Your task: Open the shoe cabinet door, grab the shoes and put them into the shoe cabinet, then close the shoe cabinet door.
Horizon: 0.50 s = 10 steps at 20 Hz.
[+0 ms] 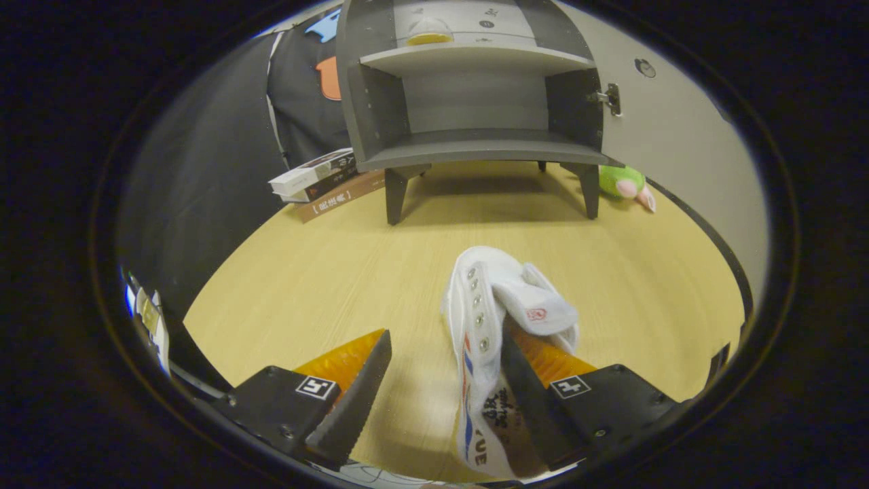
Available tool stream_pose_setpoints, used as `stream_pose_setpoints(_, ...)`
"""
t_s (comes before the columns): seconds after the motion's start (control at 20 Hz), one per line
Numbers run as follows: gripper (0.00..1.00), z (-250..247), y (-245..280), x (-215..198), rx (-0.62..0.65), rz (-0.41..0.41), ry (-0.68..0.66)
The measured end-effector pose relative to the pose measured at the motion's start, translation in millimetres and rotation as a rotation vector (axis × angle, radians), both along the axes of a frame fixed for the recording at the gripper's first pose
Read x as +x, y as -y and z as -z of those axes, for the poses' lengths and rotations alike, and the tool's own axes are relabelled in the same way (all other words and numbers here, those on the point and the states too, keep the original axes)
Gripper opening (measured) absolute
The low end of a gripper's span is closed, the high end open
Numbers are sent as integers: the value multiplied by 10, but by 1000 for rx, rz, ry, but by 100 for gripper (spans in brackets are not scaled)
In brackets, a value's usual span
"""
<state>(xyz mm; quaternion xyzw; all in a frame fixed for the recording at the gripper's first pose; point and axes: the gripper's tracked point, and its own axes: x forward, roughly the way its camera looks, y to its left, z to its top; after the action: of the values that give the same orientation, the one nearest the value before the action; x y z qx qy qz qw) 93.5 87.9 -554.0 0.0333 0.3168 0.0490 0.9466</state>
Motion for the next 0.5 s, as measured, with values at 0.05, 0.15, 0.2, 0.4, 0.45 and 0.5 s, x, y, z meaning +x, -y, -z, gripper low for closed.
stream_pose_setpoints(0.05, 98, 30, -25, 20, 13, -9, -5)
stream_pose_setpoints(0.15, 87, 32, -47, 58, 14, -21, -8)
stream_pose_setpoints(0.2, 79, 31, -32, 59, 2, -18, -2)
stream_pose_setpoints(0.4, 18, -4, 131, 84, -8, -2, 8)
stream_pose_setpoints(0.45, 13, -29, 138, 97, -26, -22, 12)
stream_pose_setpoints(0.5, 12, -74, 162, 110, -47, -34, 20)
